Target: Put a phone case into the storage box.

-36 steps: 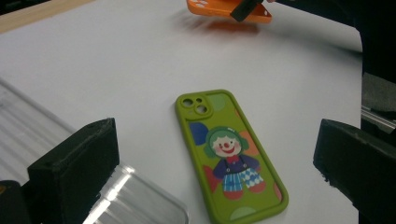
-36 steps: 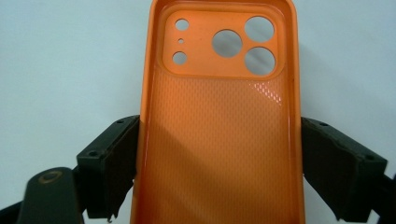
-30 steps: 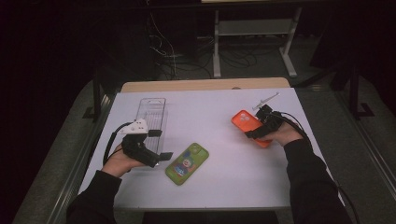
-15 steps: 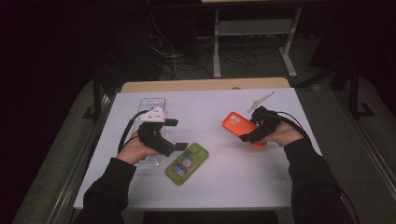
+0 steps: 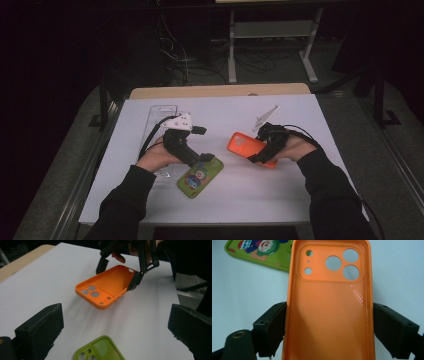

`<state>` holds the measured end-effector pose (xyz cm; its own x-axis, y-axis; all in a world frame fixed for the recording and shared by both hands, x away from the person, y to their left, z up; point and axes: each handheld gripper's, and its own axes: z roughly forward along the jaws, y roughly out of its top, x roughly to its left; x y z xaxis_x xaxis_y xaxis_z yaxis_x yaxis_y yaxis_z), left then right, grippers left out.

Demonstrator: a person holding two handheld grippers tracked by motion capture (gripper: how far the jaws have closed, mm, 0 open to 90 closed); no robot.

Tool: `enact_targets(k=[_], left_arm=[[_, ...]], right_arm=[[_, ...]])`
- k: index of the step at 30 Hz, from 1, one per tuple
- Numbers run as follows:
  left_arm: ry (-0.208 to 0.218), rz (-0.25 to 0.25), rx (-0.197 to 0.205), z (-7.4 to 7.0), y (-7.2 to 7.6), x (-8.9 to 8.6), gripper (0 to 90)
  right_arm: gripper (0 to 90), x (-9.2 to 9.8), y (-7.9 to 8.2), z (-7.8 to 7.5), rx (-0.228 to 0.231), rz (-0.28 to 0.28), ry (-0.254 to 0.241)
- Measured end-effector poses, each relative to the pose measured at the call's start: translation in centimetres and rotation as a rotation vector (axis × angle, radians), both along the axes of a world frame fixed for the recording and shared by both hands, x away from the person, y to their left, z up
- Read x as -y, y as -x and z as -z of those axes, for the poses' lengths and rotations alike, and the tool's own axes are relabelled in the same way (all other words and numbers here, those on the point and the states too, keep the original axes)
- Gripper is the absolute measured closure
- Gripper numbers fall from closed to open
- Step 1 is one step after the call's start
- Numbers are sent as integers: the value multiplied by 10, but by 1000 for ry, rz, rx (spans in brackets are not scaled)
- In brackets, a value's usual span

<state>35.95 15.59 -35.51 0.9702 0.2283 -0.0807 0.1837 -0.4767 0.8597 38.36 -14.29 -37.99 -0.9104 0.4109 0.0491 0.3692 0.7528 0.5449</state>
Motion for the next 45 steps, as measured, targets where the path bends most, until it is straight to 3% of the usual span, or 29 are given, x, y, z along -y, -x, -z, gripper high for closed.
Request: enact_targets(k=[5, 13, 16, 21, 25, 34, 41, 45], left_arm=[[-13, 64, 15, 1, 5, 8, 0], [-55, 101, 23, 3, 10, 13, 0], [-71, 103, 7, 6, 10, 16, 0], [-108, 131, 9, 9, 12, 20, 0], [-133, 148, -10, 14, 15, 25, 0], [-203, 184, -5, 23, 16, 33, 0], [-265, 210, -9, 32, 18, 40, 0], [-280, 215, -25, 36, 20, 44, 0]], right_arm=[[150, -10, 6, 4, -11, -76, 24], [150, -29, 18, 2, 1, -199, 34], [150, -35, 23, 0, 10, -244, 39], [150, -44, 30, -2, 25, -295, 41], [150, -47, 33, -2, 11, -315, 46], [150, -56, 39, -3, 10, -369, 43], [149, -62, 43, -4, 18, -389, 46], [149, -63, 45, -5, 16, -395, 42]])
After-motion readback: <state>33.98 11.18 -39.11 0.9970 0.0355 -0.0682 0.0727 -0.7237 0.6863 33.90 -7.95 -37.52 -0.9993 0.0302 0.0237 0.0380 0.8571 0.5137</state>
